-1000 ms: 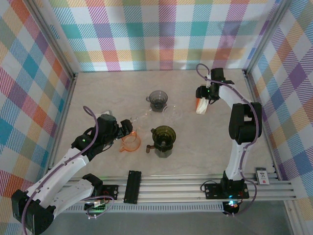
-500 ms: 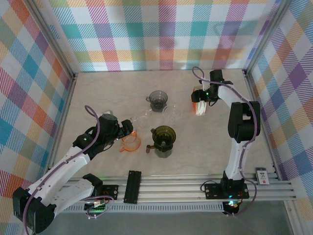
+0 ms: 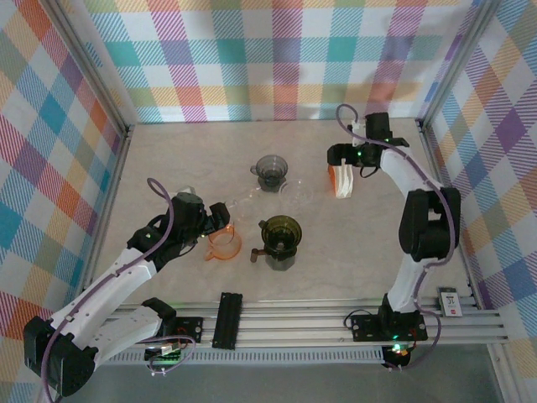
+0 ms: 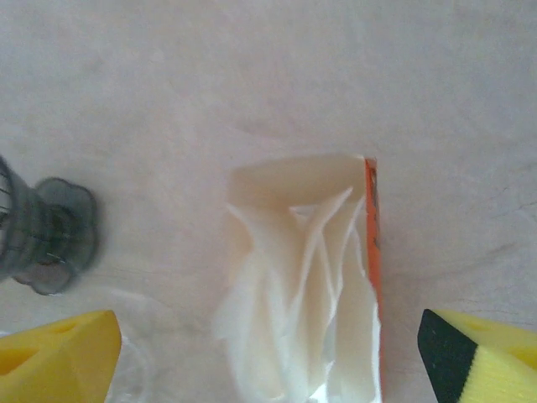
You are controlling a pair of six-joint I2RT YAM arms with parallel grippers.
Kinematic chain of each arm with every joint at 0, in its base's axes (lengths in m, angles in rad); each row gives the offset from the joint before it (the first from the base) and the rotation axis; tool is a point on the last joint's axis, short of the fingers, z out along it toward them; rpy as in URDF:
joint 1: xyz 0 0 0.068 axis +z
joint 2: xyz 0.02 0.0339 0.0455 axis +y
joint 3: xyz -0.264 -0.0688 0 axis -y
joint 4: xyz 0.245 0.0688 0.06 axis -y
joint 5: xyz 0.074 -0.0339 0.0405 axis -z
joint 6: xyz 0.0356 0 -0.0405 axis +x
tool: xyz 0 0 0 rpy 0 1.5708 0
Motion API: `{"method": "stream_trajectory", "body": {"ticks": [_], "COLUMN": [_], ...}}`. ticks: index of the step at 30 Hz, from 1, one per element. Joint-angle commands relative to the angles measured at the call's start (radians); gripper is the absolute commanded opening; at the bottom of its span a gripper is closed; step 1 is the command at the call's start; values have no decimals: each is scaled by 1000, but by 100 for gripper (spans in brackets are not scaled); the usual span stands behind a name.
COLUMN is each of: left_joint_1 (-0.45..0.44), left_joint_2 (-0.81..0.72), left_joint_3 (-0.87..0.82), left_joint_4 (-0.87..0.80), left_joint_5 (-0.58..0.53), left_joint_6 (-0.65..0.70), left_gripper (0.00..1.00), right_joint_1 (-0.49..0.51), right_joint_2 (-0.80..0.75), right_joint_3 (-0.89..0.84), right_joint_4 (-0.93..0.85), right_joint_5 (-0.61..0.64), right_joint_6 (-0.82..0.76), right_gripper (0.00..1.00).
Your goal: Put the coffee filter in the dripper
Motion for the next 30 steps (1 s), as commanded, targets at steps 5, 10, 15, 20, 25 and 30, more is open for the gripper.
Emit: {"method": "stream_trajectory", "body": {"ticks": [5, 10, 15, 20, 25, 30], "left_joint_1": [-6, -4, 1, 4, 5, 9], "left_joint_2": [-11, -4, -11, -13, -16, -13], "left_joint_3": [2, -3, -12, -15, -16, -21], "left_joint_4": [43, 36, 30, 36, 33, 36], "left_joint_5": [4, 6, 4, 9, 6, 4], "left_joint_6": [-7, -6, -5, -5, -4, -6], "left_gripper": [100, 100, 100, 100, 100, 100], "right_joint_1": [108, 137, 145, 145, 146, 147], "right_joint_2": [-65, -22, -6, 36, 66, 93], "right_joint_3": [-21, 5, 12, 41, 67, 90], "right_joint_4": [-27, -85, -107, -131, -136, -147], "right_joint_5": [150, 262, 297, 314, 309, 325], "right_joint_6": [180, 221, 221, 219, 210, 205], "right_gripper": [68, 43, 33, 31, 28, 26]}}
